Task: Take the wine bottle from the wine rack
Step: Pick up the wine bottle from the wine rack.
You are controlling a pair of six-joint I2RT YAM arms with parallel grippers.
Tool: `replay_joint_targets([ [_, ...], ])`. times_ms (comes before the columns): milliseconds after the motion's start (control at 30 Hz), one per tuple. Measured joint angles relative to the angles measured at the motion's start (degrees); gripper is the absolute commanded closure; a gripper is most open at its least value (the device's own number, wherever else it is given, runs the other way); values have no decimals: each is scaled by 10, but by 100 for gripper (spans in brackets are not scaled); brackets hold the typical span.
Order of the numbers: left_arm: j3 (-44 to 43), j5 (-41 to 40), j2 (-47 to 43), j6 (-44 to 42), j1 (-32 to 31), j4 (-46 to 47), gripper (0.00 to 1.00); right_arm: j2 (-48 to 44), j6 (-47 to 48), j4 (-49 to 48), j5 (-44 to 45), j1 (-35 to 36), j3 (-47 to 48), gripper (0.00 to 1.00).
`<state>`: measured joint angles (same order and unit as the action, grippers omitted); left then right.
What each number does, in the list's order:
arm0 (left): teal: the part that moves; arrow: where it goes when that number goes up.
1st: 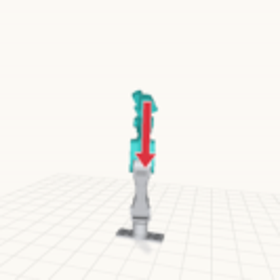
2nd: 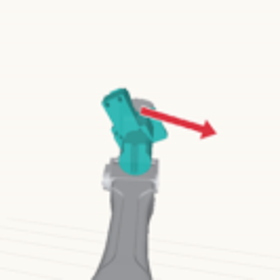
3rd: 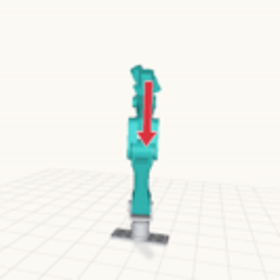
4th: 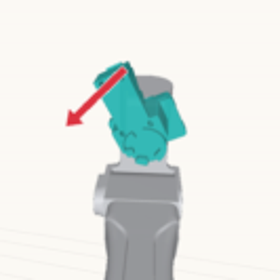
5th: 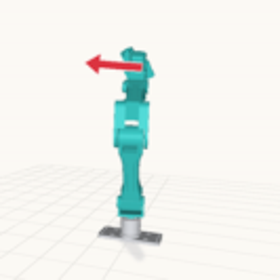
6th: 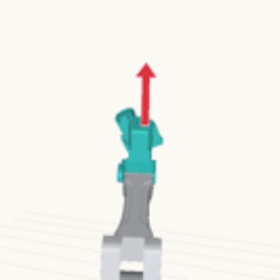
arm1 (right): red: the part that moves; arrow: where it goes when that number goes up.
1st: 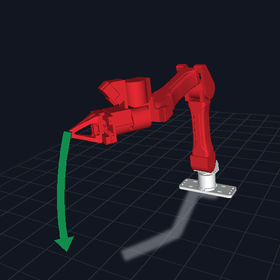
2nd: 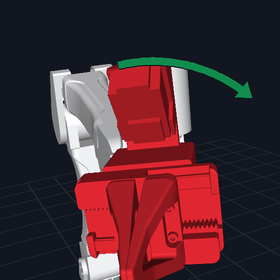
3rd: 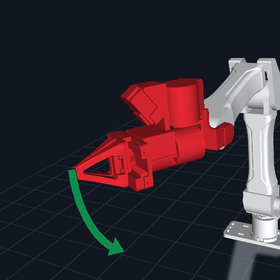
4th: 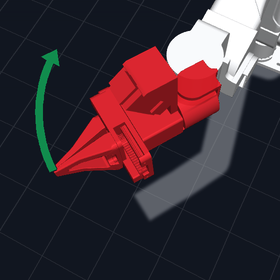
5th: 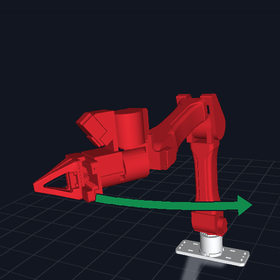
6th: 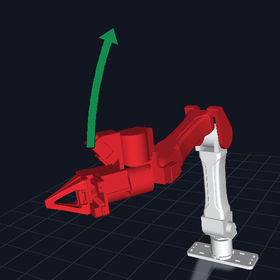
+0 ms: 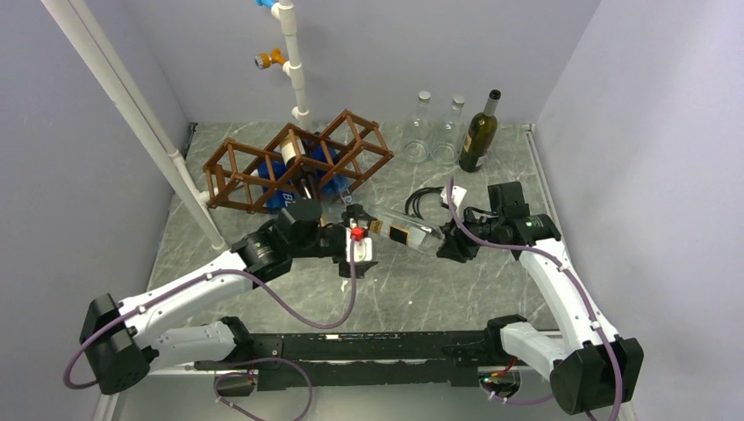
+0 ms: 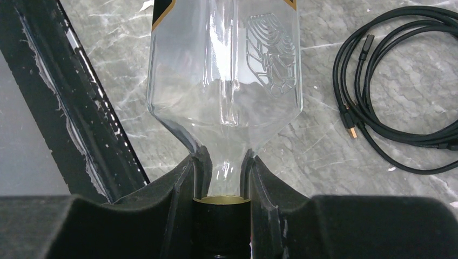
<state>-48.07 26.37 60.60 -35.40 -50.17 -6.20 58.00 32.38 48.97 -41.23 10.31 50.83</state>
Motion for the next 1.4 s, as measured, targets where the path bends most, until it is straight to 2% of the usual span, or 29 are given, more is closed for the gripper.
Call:
replay_joint_targets([
  [367, -57, -104, 132, -71, -71, 44, 0, -1, 44, 13, -1, -1, -9, 100],
  [533, -66, -145, 168, -96, -86, 61, 1, 2, 56, 17, -17, -9, -13, 100],
  [700, -66, -170, 192, -120, -90, 65, 0, 26, 80, 28, -59, -45, -14, 100],
  [867, -81, -181, 222, -138, -92, 63, 0, 42, 102, 50, -77, -70, -14, 100],
  [1200, -127, -173, 267, -152, -92, 46, 1, 42, 116, 52, -91, -72, -14, 100],
  [1300, -128, -169, 280, -160, -93, 42, 4, 42, 118, 52, -91, -72, -14, 100],
  [1400, -136, -166, 295, -165, -93, 31, 12, 42, 119, 53, -91, -72, -14, 100],
])
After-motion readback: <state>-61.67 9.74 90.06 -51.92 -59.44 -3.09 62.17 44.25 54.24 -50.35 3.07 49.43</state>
